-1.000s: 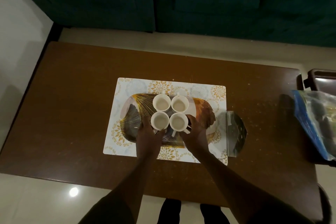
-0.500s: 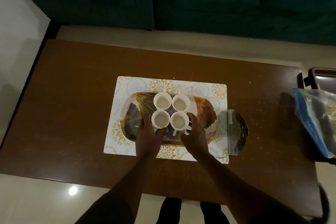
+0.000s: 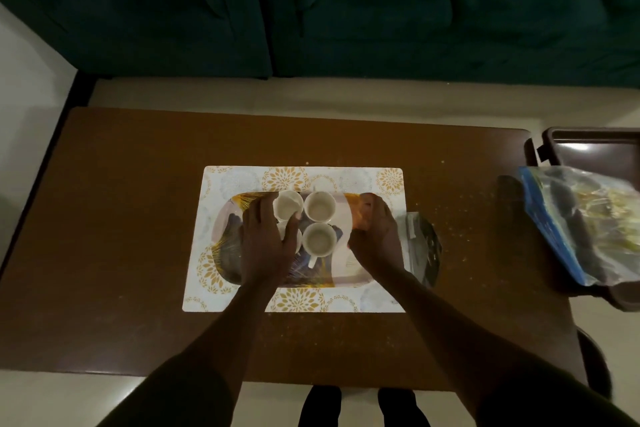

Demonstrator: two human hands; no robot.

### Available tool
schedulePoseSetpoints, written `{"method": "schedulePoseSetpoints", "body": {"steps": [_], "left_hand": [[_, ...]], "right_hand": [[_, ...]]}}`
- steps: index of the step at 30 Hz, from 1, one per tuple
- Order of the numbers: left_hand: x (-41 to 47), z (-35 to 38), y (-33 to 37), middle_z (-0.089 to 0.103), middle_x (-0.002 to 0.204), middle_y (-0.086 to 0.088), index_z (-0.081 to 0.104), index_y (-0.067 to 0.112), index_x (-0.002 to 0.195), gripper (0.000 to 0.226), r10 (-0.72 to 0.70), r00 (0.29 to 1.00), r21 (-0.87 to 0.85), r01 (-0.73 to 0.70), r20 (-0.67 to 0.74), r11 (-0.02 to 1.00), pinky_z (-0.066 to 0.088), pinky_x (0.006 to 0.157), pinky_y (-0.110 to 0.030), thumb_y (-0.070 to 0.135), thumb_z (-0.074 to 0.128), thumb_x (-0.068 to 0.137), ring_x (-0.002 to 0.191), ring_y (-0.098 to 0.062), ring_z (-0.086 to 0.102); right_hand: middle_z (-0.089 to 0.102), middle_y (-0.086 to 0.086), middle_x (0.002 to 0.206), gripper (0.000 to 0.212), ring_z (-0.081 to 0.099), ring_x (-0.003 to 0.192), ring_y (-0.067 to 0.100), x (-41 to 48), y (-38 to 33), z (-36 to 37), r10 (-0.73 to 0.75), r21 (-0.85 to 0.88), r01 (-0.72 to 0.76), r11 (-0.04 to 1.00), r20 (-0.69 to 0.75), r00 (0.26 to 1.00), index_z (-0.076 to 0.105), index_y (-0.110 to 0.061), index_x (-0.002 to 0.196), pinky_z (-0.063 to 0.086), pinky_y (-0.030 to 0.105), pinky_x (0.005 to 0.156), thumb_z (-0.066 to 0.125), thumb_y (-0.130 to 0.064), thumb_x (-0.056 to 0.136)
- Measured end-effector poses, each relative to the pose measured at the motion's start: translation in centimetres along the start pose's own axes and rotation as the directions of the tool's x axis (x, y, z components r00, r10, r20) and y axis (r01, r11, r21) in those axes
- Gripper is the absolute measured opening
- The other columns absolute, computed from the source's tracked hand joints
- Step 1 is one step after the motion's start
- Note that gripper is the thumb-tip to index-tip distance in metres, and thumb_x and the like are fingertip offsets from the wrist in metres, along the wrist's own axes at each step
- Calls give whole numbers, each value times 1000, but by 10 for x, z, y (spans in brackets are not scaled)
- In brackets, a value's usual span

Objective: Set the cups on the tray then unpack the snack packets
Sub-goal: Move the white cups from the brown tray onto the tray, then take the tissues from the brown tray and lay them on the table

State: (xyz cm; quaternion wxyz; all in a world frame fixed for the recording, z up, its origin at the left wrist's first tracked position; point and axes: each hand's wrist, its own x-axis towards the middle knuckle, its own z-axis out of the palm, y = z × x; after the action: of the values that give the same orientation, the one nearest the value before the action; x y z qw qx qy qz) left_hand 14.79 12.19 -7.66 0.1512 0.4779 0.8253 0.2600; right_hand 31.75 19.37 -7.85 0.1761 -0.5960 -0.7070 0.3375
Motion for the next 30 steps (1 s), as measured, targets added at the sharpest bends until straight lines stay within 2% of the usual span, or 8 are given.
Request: {"method": "schedulePoseSetpoints", "body": {"steps": [2, 4, 10, 15, 18, 21, 25, 30], "left_hand": [[5, 8, 15, 60, 123, -14, 53, 7, 128, 46, 31, 999, -26, -32, -8, 999, 46, 87, -41, 34, 59, 91, 112, -32, 56], [8, 18, 32, 58, 124, -15, 52, 7, 128, 44, 84, 996, -55, -84, -5, 995, 50, 88, -46, 30, 60, 91, 113, -33, 55], [7, 55, 103, 57, 127, -11, 48, 15, 129, 44, 194, 981, -93, -191, 21, 977, 48, 92, -40, 40, 53, 93, 116, -28, 54], [-2, 100, 173, 50, 138, -9, 41, 19, 137, 51, 239, 963, -106, -226, 125, 968, 51, 93, -41, 47, 47, 95, 125, -26, 51], [-15, 137, 219, 46, 145, -9, 38, 19, 143, 56, 286, 939, -129, -265, 193, 956, 47, 97, -42, 47, 46, 96, 131, -27, 47], [-30, 176, 267, 40, 151, -7, 32, 24, 147, 58, 304, 913, -125, -280, 272, 952, 42, 97, -38, 48, 45, 96, 134, -27, 43], [-50, 222, 331, 38, 153, -8, 33, 23, 149, 59, 352, 865, -117, -332, 357, 936, 43, 102, -46, 48, 44, 96, 135, -29, 42], [-78, 273, 401, 49, 140, -15, 45, 5, 140, 52, 481, 776, -253, -410, 408, 876, 43, 98, -40, 33, 52, 97, 128, -31, 48]], "right_hand": [[57, 8, 126, 43, 58, 112, 24, 6, 6, -13, 25, 26, -25, 999, -23, 999, 48, -11, 125, 54, 28, 84, 58, -4, 84], [57, 4, 132, 40, 61, 104, 16, 10, 13, -34, 69, 71, -64, 995, -79, 994, 47, -17, 128, 57, 31, 81, 60, -15, 91], [58, 9, 126, 44, 56, 116, 25, 23, 53, -109, 60, -13, -65, 998, -222, 973, 51, -13, 125, 48, 28, 87, 56, 3, 83], [55, 6, 127, 49, 51, 118, 20, 20, 122, -172, 170, 34, -167, 985, -253, 953, 47, -14, 130, 37, 25, 87, 53, -3, 82], [53, 7, 129, 49, 50, 119, 22, 9, 167, -211, 209, 53, -202, 978, -263, 942, 45, -14, 132, 42, 31, 91, 54, -8, 85], [52, 10, 132, 46, 50, 121, 25, -6, 215, -255, 245, 78, -233, 969, -322, 914, 48, -11, 130, 41, 30, 93, 59, -11, 86], [51, 9, 134, 42, 48, 123, 27, -25, 277, -309, 301, 95, -287, 953, -387, 872, 48, -11, 131, 43, 42, 100, 56, -17, 90], [55, 9, 127, 36, 54, 116, 28, -43, 346, -364, 424, 149, -405, 902, -477, 770, 52, -11, 124, 47, 44, 96, 58, -18, 89]]}}
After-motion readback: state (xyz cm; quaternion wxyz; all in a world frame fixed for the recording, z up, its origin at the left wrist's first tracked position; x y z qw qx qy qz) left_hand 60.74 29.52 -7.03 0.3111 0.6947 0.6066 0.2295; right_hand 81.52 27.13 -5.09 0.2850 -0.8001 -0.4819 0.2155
